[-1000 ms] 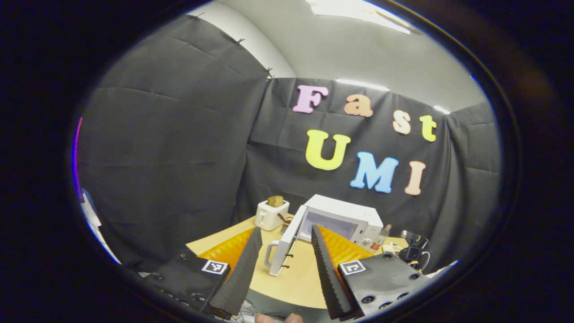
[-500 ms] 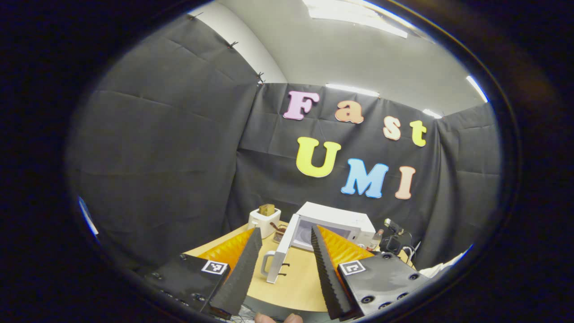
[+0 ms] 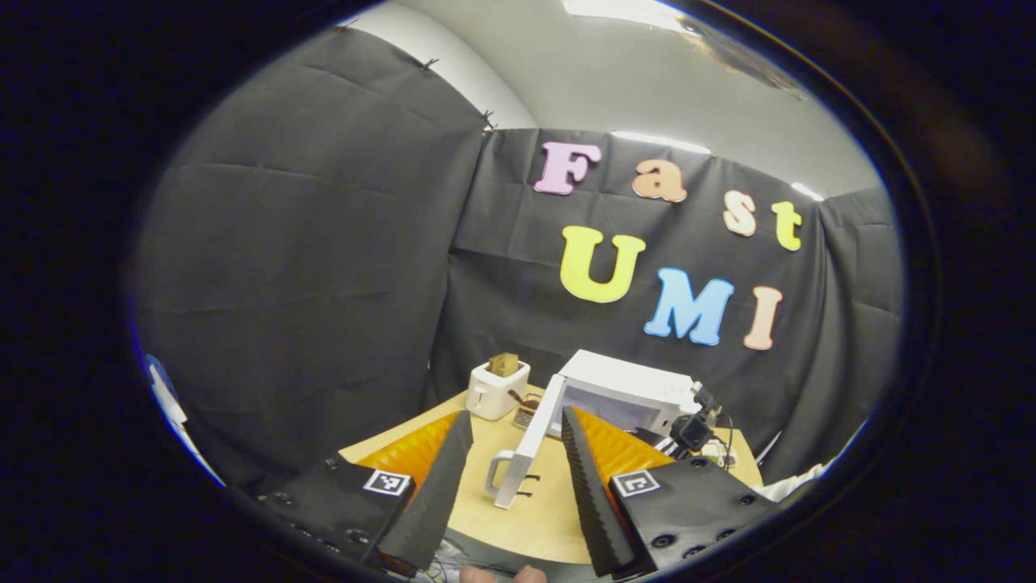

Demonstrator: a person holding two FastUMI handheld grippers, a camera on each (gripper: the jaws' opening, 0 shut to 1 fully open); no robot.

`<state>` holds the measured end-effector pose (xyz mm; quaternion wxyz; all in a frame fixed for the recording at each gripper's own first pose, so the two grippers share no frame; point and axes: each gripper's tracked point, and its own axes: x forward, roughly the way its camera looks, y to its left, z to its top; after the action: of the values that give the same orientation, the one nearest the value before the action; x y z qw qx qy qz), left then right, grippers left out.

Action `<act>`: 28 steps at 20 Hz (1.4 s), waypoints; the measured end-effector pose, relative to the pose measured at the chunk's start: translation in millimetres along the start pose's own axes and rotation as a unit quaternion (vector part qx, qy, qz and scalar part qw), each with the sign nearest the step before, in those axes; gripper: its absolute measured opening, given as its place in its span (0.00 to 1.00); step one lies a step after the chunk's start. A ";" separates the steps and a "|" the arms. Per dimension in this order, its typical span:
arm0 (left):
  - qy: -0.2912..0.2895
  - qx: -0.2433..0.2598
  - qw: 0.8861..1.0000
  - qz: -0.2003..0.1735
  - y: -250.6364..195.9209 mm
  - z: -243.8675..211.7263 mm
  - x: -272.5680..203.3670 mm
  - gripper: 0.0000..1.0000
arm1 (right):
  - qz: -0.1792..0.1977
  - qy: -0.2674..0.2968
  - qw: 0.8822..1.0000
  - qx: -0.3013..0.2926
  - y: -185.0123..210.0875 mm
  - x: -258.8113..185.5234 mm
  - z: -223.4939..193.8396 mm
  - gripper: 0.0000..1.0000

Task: Open the microwave oven with the left hand, put the food in, and close the microwave oven.

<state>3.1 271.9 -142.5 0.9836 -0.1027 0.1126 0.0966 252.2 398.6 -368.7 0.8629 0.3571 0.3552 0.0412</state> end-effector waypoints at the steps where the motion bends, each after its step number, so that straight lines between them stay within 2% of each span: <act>1: 0.009 0.000 1.000 0.006 0.7 -4.7 5.1 0.76 | 0.002 -0.010 1.000 0.009 2.9 13.1 5.2 0.51; 5: 0.026 0.019 0.999 0.029 6.8 -5.8 20.2 0.76 | -0.009 -0.065 0.997 0.038 11.7 64.9 24.4 0.51; 10: 0.041 0.023 0.998 0.049 13.8 -6.2 34.2 0.76 | -0.023 -0.098 0.994 0.050 9.6 117.1 30.6 0.51; 15: 0.071 0.027 0.995 0.063 20.8 -24.3 37.6 0.76 | -0.032 -0.129 0.989 0.066 -0.4 144.4 40.9 0.51; 17: 0.083 0.035 0.994 0.064 20.9 -31.7 38.7 0.82 | -0.034 -0.146 0.986 0.074 -3.9 150.9 48.7 0.51; 18: 0.087 0.040 0.993 0.065 22.0 -32.3 39.2 0.70 | -0.034 -0.150 0.985 0.081 -4.4 157.2 50.8 0.51; 19: 0.091 0.041 0.993 0.065 22.3 -34.7 40.4 0.70 | -0.039 -0.150 0.984 0.087 -7.7 163.0 50.9 0.57; 22: 0.099 0.040 0.992 0.066 20.3 -39.5 42.0 0.70 | -0.059 -0.160 0.982 0.085 -19.1 177.2 50.8 0.57; 23: 0.101 0.041 0.992 0.067 19.7 -41.7 42.0 0.82 | -0.065 -0.160 0.981 0.083 -20.9 179.4 48.9 0.57; 24: 0.102 0.041 0.992 0.069 19.9 -44.0 41.4 0.78 | -0.072 -0.156 0.982 0.080 -24.0 183.0 44.0 0.57; 26: 0.102 0.037 0.991 0.073 20.7 -46.8 40.6 0.70 | -0.060 -0.163 0.982 0.079 -19.1 186.8 47.2 0.59; 27: 0.103 0.035 0.991 0.075 22.1 -47.6 39.6 0.70 | -0.059 -0.164 0.981 0.082 -17.8 187.1 48.0 0.66; 28: 0.103 0.032 0.991 0.076 21.4 -48.2 39.2 0.70 | -0.064 -0.164 0.981 0.084 -18.0 187.4 49.0 0.69</act>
<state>26.3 288.2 -201.9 0.9592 -0.0717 0.2243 0.1563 419.9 417.3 -465.6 0.8771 0.4070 0.2330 -0.1037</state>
